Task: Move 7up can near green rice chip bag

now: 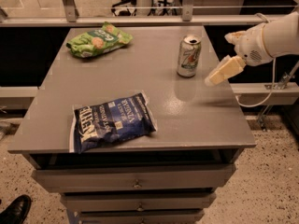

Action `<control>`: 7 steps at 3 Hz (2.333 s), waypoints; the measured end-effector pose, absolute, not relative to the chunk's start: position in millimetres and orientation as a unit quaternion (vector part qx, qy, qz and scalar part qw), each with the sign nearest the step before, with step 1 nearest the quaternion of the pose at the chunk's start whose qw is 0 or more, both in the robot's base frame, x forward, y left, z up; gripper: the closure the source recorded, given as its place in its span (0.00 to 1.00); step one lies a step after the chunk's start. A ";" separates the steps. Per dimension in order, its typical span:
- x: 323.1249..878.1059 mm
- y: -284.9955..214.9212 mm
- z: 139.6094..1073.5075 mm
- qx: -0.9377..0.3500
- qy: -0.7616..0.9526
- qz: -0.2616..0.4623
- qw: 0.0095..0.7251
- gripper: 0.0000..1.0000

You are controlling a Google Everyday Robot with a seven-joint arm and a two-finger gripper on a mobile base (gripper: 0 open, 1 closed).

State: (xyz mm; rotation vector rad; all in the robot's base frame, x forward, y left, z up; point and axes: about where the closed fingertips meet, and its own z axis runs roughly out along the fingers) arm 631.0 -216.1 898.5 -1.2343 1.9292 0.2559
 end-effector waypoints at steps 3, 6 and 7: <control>696.2 -149.6 887.5 -0.410 0.750 0.219 0.470 0.16; 709.3 -111.6 938.4 -0.398 0.716 0.253 0.515 0.86; 710.0 -108.8 939.2 -0.399 0.714 0.255 0.515 1.00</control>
Offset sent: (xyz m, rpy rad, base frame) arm 0.0755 0.0685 -0.0036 0.3693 -0.0180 -0.0246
